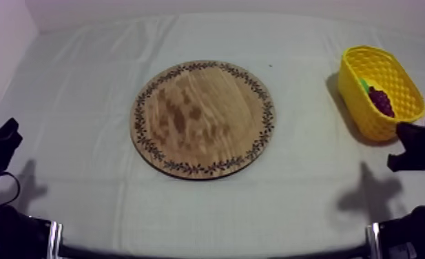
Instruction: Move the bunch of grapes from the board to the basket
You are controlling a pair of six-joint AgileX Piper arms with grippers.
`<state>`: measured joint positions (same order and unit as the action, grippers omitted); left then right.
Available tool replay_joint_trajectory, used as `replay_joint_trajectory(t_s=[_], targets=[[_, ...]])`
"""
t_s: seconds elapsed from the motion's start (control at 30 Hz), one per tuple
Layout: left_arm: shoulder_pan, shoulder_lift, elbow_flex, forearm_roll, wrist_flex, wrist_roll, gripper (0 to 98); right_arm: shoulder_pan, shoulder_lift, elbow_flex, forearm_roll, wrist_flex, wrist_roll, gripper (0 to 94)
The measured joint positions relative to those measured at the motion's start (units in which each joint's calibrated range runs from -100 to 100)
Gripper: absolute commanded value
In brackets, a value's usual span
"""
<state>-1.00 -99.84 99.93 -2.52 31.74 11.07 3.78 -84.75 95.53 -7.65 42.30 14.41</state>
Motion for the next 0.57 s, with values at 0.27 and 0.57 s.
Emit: replay_joint_trajectory(t_s=[0.27, 0.57], targets=[[0.0, 0.0, 0.0, 0.00, 0.0, 0.0, 0.0, -1.9, -5.0, 3.5, 5.3, -3.9, -6.6, 0.5], [0.0, 0.0, 0.0, 0.00, -0.1, 0.0, 0.0, -5.2, -10.8, 4.0, 5.9, -5.6, -2.0, 0.5]])
